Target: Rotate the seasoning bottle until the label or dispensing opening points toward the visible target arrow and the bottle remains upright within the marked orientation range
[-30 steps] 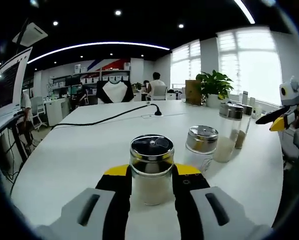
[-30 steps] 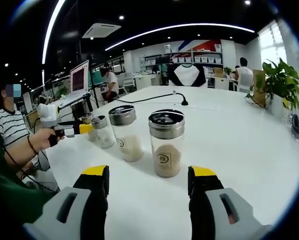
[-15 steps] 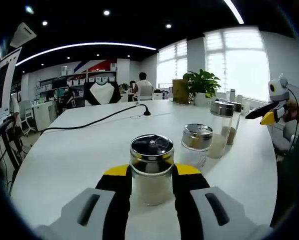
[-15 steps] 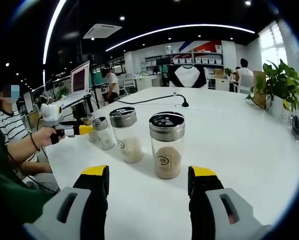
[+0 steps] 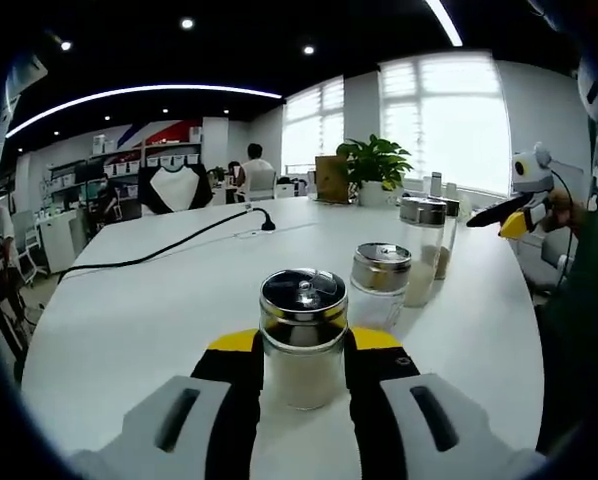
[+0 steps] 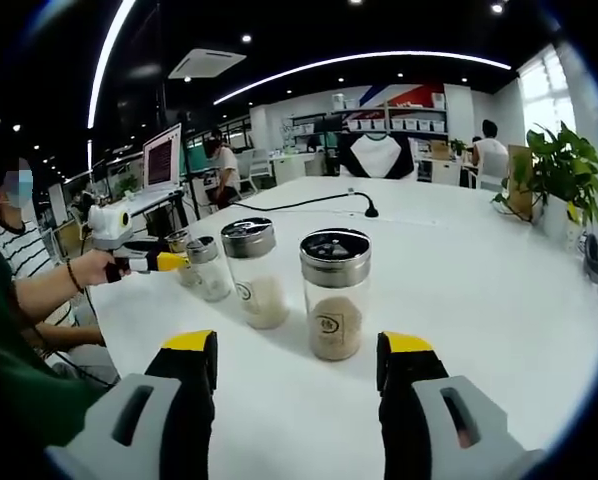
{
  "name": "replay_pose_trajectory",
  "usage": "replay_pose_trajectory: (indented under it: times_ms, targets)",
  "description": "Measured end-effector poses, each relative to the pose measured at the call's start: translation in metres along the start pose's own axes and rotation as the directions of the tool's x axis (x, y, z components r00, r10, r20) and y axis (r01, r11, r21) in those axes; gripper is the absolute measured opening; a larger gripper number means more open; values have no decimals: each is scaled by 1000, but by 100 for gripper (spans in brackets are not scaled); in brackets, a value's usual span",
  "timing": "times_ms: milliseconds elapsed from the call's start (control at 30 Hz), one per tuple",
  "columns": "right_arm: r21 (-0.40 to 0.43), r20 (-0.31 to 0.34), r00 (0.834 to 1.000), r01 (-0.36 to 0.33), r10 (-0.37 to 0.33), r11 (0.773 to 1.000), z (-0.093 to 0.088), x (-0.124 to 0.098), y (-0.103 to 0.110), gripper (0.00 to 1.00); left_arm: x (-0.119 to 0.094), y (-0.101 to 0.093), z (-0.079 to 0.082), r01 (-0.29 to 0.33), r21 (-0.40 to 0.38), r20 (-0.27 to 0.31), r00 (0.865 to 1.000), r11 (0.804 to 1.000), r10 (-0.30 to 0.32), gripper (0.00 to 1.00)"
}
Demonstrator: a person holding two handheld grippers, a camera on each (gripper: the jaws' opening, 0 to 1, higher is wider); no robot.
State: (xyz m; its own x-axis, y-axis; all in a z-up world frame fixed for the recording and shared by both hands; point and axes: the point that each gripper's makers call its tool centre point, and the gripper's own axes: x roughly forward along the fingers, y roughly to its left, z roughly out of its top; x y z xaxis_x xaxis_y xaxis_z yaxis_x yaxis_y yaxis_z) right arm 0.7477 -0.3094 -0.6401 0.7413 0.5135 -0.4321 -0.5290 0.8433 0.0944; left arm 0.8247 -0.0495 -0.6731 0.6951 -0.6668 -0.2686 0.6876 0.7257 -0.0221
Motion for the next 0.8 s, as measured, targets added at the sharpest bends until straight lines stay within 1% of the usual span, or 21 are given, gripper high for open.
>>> replay_pose_trajectory:
  times_ms: [200, 367, 433, 533, 667, 800]
  targets:
    - [-11, -4, 1000, -9, 9, 1000, 0, 0, 3, 69, 0, -1, 0, 34, 4, 0, 999, 999, -34, 33]
    - [-15, -3, 1000, -7, 7, 1000, 1, -1, 2, 70, 1, -2, 0, 74, 14, -7, 997, 997, -74, 33]
    - [-23, -3, 1000, -5, 5, 1000, 2, -1, 2, 74, 1, -1, -1, 89, 19, -10, 996, 996, -89, 33]
    - [-28, -5, 1000, -7, 7, 1000, 2, -1, 3, 75, 1, -1, -1, 110, 26, -15, 994, 994, -109, 33]
    - [-10, -3, 1000, -19, 19, 1000, 1, -1, 6, 78, 1, -1, -1, 140, 33, -21, 990, 990, -139, 33]
    - [-56, -11, 1000, -13, 12, 998, 1, 0, 6, 90, 1, -3, 0, 157, 36, -21, 988, 987, -156, 33]
